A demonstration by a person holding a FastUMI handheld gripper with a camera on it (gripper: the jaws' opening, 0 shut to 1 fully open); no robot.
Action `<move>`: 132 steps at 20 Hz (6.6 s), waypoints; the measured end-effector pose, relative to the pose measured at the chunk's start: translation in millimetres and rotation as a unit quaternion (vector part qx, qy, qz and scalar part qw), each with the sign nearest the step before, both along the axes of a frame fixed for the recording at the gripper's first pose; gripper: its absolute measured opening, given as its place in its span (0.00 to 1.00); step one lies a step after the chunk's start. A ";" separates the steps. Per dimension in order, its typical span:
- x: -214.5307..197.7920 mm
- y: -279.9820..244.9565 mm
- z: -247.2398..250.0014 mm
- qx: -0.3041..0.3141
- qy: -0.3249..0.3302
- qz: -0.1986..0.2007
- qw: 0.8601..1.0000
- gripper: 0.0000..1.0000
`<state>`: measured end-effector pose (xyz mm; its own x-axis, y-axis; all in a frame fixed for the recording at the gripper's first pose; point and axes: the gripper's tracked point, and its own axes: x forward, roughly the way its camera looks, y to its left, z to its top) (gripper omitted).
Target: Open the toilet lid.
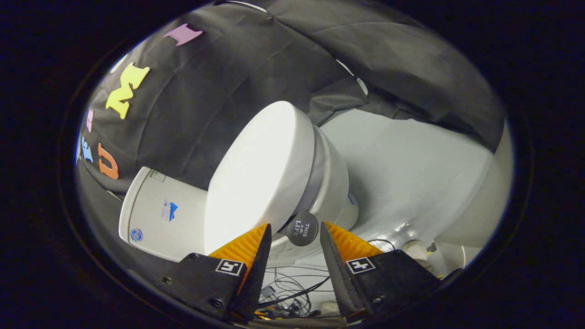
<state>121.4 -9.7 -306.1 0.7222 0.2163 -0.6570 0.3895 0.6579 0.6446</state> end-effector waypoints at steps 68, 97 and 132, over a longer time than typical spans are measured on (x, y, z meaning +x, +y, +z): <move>19.0 84.8 159.8 -0.167 -0.092 0.053 0.980 0.15; 27.7 179.5 230.0 -0.255 -0.145 0.105 0.950 0.14; 39.4 322.9 247.3 -0.341 -0.186 0.203 0.899 0.20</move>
<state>160.8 313.1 -58.7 0.8719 0.1504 -0.4660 -0.1316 0.9886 0.0727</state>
